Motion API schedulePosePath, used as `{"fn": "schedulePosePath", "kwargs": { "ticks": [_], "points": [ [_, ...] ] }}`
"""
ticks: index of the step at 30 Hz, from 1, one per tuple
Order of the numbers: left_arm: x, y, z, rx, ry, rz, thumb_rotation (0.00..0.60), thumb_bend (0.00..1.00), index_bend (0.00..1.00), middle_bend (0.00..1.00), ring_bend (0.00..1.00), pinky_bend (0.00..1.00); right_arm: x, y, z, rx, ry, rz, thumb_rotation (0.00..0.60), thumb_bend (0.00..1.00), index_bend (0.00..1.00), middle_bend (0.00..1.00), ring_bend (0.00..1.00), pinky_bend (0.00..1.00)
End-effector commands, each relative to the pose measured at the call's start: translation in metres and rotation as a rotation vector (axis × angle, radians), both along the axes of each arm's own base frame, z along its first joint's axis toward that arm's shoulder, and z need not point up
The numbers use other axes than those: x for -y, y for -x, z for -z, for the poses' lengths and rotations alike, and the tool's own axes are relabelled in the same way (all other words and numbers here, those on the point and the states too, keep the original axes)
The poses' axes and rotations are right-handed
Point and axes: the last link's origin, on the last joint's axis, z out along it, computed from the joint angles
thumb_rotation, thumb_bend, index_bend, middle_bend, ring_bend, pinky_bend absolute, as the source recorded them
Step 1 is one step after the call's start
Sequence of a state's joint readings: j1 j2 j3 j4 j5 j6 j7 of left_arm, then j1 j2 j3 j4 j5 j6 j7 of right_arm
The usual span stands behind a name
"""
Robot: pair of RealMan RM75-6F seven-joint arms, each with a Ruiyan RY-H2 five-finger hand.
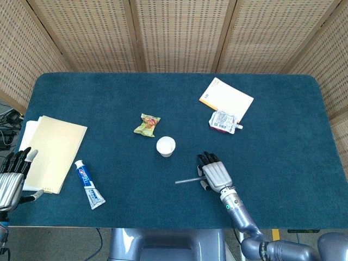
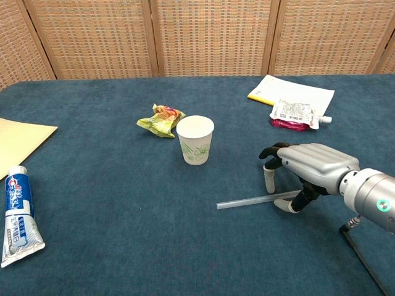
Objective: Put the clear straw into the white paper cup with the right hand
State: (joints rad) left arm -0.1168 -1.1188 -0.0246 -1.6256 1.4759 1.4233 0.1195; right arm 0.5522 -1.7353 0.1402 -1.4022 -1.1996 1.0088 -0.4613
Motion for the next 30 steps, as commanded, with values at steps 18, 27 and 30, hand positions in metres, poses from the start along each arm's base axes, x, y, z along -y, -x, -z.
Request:
{"fn": "schedulePosePath", "kwargs": {
  "ticks": [18,27,30],
  "points": [
    [0.001,0.0,-0.003,0.006,-0.01,0.004,0.6,0.0,0.0,0.0,0.0,0.0,-0.002,0.0,0.005,0.0,-0.004,-0.001,0.6,0.53,0.58,0.25,0.03,0.19],
    [0.001,0.0,-0.002,0.005,-0.008,0.004,0.6,0.0,0.0,0.0,0.0,0.0,-0.001,0.0,-0.001,0.003,0.007,0.003,0.6,0.53,0.58,0.25,0.04,0.19],
    [0.001,0.0,-0.003,0.008,-0.009,0.002,0.6,0.0,0.0,0.0,0.0,0.0,0.003,-0.002,-0.009,0.035,0.015,0.019,0.6,0.53,0.58,0.25,0.04,0.19]
  ]
}}
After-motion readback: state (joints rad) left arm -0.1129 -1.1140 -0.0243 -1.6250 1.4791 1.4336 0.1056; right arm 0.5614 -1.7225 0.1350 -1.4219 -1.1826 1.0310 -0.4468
